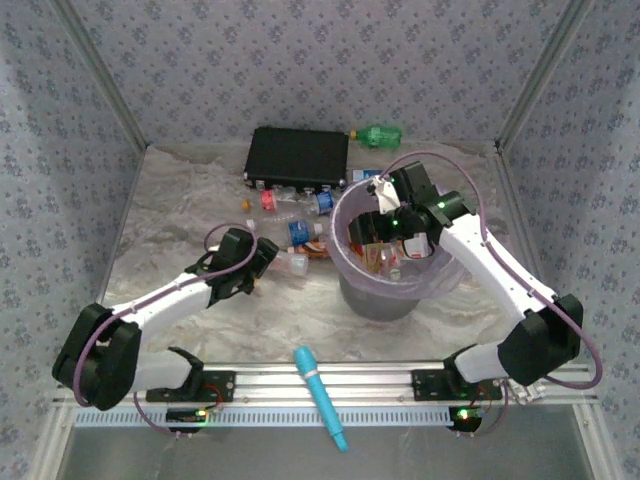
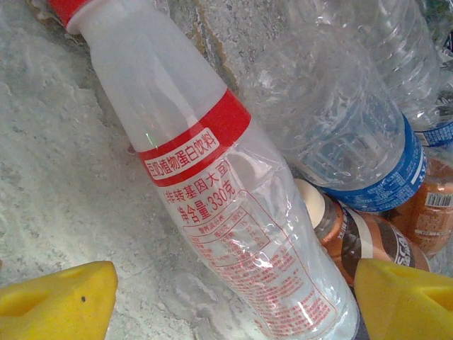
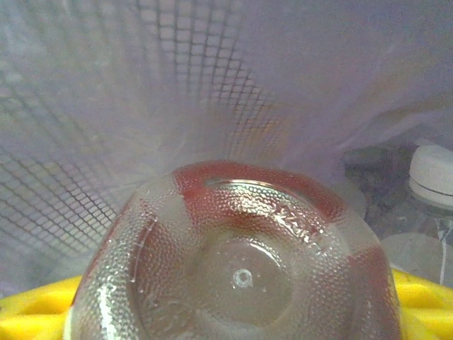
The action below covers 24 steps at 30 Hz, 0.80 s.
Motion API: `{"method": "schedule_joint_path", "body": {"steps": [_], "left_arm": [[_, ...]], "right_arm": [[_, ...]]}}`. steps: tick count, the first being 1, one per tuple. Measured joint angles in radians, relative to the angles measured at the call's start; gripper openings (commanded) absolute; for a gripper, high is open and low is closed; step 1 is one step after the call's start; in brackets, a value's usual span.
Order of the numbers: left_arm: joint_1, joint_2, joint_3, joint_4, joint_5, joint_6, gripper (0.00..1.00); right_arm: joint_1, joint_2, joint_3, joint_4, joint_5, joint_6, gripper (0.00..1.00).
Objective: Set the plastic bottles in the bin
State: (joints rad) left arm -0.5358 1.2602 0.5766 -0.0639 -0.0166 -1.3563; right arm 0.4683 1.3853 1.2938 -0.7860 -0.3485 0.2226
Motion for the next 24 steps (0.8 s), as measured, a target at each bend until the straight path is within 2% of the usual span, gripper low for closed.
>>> {"method": "schedule_joint_path", "body": {"steps": [3, 10, 17, 24], "left_arm": [[-0.010, 0.013, 0.000, 0.009, 0.000, -0.011, 0.89], [-0.059, 0.022, 0.000, 0.027, 0.000, -0.061, 0.92], [-0.114, 0.088, 0.005, 0.079, -0.003, -0.110, 0.93], [-0.129, 0.193, 0.058, 0.121, 0.003, -0.123, 0.91]], "right_arm": [[0.009, -0.006, 0.003, -0.039, 0.002, 0.010, 0.84], [0.006, -0.023, 0.067, -0.163, 0.035, 0.009, 0.91], [-0.003, -0.075, 0.160, -0.283, 0.058, -0.038, 0.92], [-0.053, -0.153, 0.204, -0.358, 0.058, -0.077, 0.92]]}}
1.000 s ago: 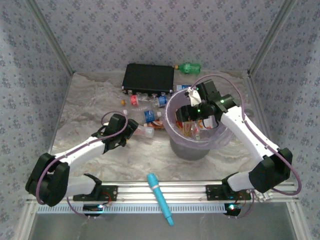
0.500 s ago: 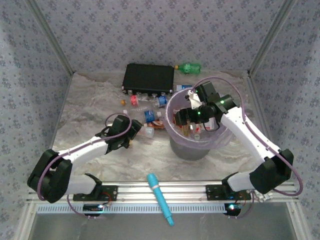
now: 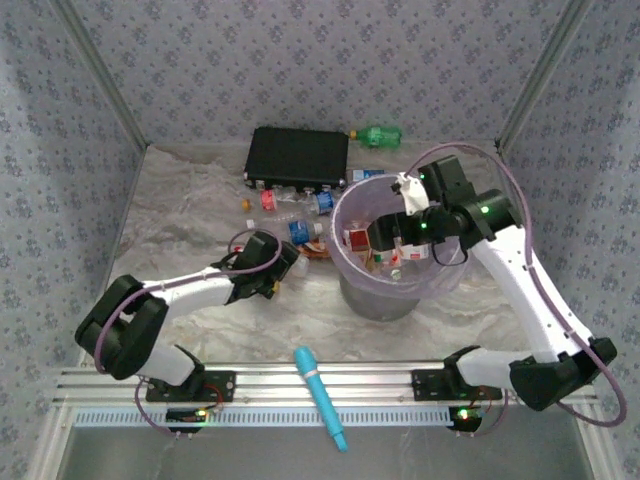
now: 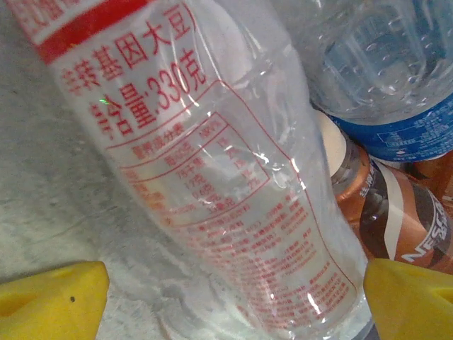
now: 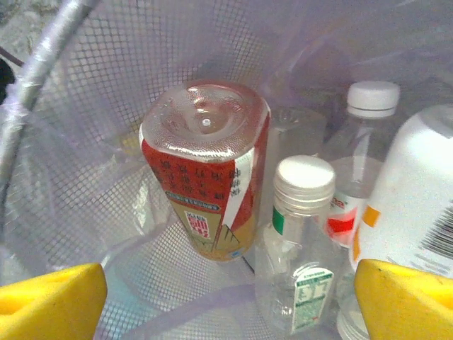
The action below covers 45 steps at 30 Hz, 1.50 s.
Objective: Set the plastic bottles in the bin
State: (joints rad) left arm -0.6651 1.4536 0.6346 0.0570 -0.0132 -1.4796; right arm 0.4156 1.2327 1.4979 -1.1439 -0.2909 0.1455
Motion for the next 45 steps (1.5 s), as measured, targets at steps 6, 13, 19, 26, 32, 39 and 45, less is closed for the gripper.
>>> {"method": "schedule_joint_path", "body": {"steps": [6, 13, 19, 26, 32, 39, 45], "left_arm": [[-0.017, 0.040, 0.030, 0.038, 0.001, -0.015, 0.85], [-0.023, 0.072, 0.031, 0.056, 0.001, -0.044, 0.69], [-0.025, 0.072, 0.029, 0.058, -0.003, -0.070, 0.58], [-0.029, 0.072, 0.029, 0.056, -0.003, -0.079, 0.57], [-0.038, 0.017, 0.020, 0.023, -0.039, -0.079, 0.51], [-0.042, -0.155, 0.013, -0.055, -0.142, -0.028, 0.42], [-0.037, -0.324, 0.007, -0.101, -0.223, 0.107, 0.39]], "right_arm": [[-0.088, -0.096, 0.019, -0.002, -0.001, -0.008, 0.91], [-0.135, -0.192, -0.018, 0.108, -0.035, 0.025, 0.91], [-0.153, -0.197, -0.057, 0.163, -0.039, 0.039, 0.91], [-0.161, -0.204, -0.095, 0.230, -0.054, 0.061, 0.91], [-0.167, -0.205, -0.095, 0.246, -0.064, 0.069, 0.91], [-0.167, -0.204, -0.095, 0.272, -0.093, 0.080, 0.93], [-0.129, -0.154, -0.049, 0.288, -0.140, 0.082, 0.94]]}}
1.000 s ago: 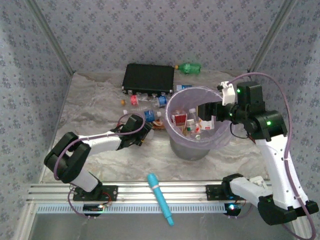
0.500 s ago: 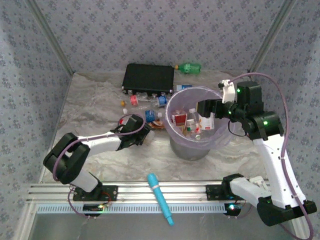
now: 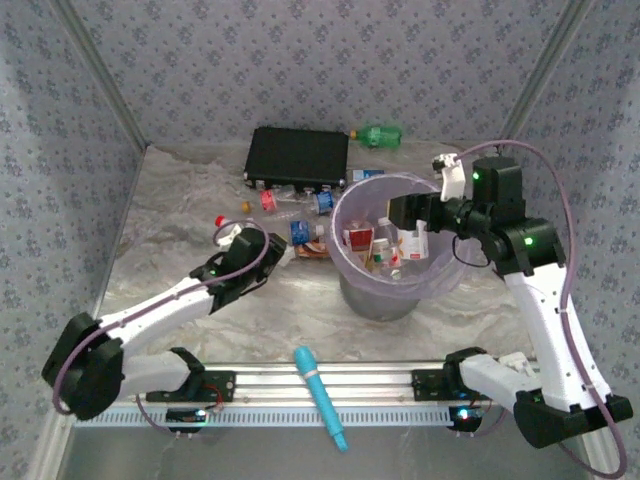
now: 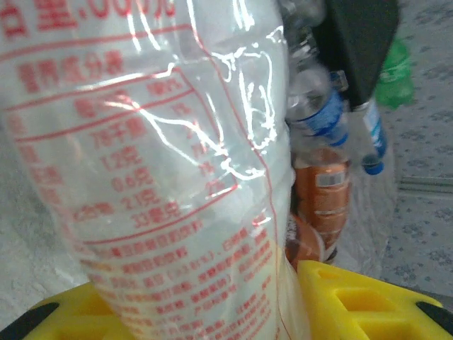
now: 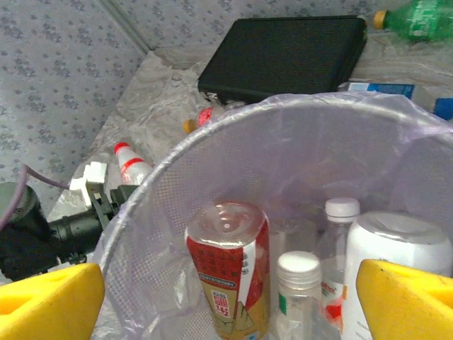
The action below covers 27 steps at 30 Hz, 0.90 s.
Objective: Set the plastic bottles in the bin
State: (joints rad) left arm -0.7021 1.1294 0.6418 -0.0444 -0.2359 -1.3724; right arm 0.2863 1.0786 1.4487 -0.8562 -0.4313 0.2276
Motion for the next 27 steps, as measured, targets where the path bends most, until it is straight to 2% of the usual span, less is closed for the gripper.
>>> {"method": "schedule_joint_path", "body": {"steps": [3, 6, 13, 19, 27], "left_arm": [[0.031, -0.067, 0.007, -0.030, 0.015, 0.113, 0.40], [0.077, -0.088, 0.074, -0.091, 0.091, 0.275, 0.42], [0.089, -0.091, 0.264, -0.112, 0.372, 0.600, 0.44], [0.089, -0.093, 0.274, -0.071, 0.581, 0.703, 0.44], [0.089, -0.084, 0.274, 0.023, 0.734, 0.718, 0.44]], "right_arm": [[0.045, 0.061, 0.081, 0.000, -0.001, -0.001, 0.94], [0.093, 0.145, 0.191, -0.004, 0.000, -0.003, 0.93], [0.221, 0.398, 0.463, -0.017, -0.005, 0.005, 0.93], [0.297, 0.604, 0.649, -0.031, -0.051, 0.026, 0.92], [0.325, 0.721, 0.689, -0.013, -0.175, 0.058, 0.87]]}}
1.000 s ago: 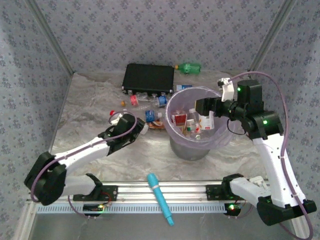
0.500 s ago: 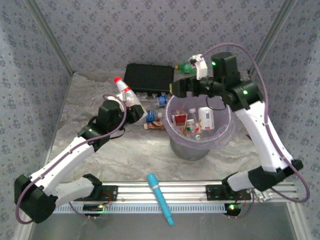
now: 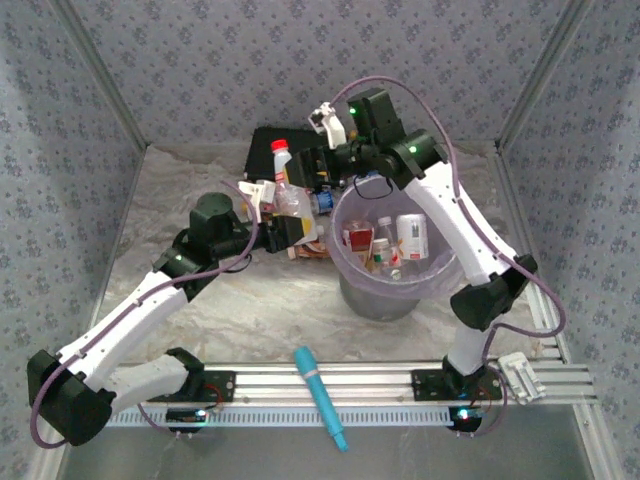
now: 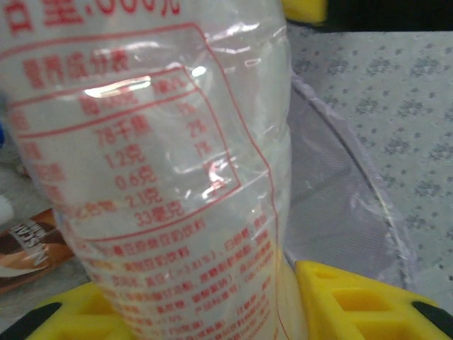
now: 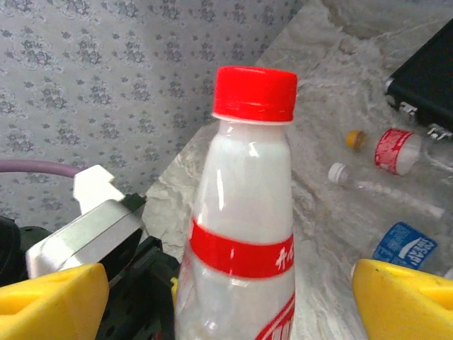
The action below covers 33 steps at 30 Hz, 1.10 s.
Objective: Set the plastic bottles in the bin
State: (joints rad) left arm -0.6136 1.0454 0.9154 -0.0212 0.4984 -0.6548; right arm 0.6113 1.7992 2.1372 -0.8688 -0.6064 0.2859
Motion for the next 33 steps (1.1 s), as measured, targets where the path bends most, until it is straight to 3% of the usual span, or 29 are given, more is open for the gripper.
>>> {"method": "schedule_joint_path", "body": {"steps": [4, 8, 16, 20, 22, 26, 33], "left_arm": [[-0.005, 0.008, 0.000, 0.041, 0.039, 0.000, 0.44], [-0.012, 0.026, 0.000, 0.061, 0.060, 0.000, 0.44], [-0.017, 0.037, 0.000, 0.079, 0.063, 0.001, 0.48], [-0.017, 0.037, 0.000, 0.079, 0.061, 0.003, 0.58], [-0.017, 0.037, 0.000, 0.079, 0.059, 0.003, 0.72], [-0.017, 0.037, 0.000, 0.077, 0.051, 0.004, 0.89], [-0.017, 0.014, -0.010, 0.039, 0.045, 0.015, 0.96]], "right_arm": [[-0.003, 0.027, 0.000, 0.026, -0.070, 0.029, 0.81], [-0.009, 0.043, 0.001, 0.050, -0.117, 0.056, 0.66], [-0.029, 0.045, 0.001, 0.068, -0.131, 0.074, 0.48], [-0.031, 0.045, 0.001, 0.073, -0.132, 0.074, 0.43], [-0.031, 0.045, 0.001, 0.075, -0.132, 0.074, 0.43], [-0.043, 0.045, 0.002, 0.082, -0.152, 0.074, 0.41], [-0.139, 0.035, 0.060, 0.080, -0.161, 0.073, 0.40]]}}
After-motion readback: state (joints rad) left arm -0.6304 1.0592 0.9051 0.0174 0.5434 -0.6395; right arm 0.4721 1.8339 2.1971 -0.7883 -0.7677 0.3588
